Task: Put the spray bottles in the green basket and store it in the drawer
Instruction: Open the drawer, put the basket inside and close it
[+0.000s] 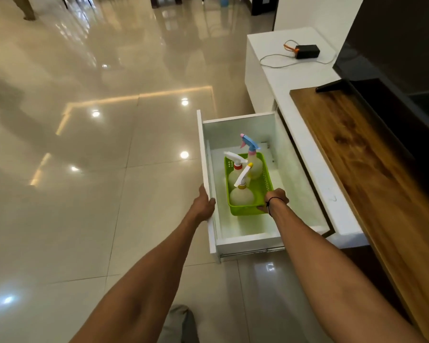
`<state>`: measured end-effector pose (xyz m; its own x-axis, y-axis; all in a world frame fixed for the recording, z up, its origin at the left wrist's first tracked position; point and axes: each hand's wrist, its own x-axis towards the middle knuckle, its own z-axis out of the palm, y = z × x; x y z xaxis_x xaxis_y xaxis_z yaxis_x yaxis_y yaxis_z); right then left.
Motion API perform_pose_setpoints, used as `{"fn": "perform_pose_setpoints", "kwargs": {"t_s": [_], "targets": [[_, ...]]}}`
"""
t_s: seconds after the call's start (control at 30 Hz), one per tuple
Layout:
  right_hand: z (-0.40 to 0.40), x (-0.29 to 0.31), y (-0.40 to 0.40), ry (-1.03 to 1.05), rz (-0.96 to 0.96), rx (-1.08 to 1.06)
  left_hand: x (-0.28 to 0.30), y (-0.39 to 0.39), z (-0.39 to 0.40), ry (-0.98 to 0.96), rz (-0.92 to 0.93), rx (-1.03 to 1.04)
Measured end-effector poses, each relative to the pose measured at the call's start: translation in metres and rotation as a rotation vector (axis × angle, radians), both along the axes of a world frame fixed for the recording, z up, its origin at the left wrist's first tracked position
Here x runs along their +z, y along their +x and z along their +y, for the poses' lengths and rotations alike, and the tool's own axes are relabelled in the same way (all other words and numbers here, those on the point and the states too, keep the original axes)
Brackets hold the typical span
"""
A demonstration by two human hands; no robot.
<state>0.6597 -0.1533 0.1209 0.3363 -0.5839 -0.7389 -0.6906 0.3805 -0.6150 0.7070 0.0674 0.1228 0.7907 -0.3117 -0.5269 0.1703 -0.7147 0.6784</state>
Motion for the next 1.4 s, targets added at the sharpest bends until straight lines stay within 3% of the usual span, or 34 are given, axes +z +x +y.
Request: {"fn": "perform_pose_setpoints", "kwargs": {"t_s": [0.53,0.83,1.03,1.27,1.4], "targets": [[-0.004,-0.056,-0.005,0.037,0.094,-0.070,-0.016,0.010,0.007,-0.026,-0.023,-0.077],[0.001,-0.018,-0.042,-0.435,0.109,0.275,0.007,-0.006,-0.010,-0.187,0.083,-0.049],[0.024,-0.027,-0.123,-0.735,-0.202,0.046,0.010,-0.016,-0.040,-0.250,0.159,-0.030],[0.030,-0.057,-0.173,-0.384,-0.173,-0.218,0.009,-0.027,-0.089,-0.278,0.267,0.003],[0.028,-0.059,-0.173,-0.142,-0.173,-0.328,0.005,-0.038,-0.124,-0.299,0.230,-0.024]]}}
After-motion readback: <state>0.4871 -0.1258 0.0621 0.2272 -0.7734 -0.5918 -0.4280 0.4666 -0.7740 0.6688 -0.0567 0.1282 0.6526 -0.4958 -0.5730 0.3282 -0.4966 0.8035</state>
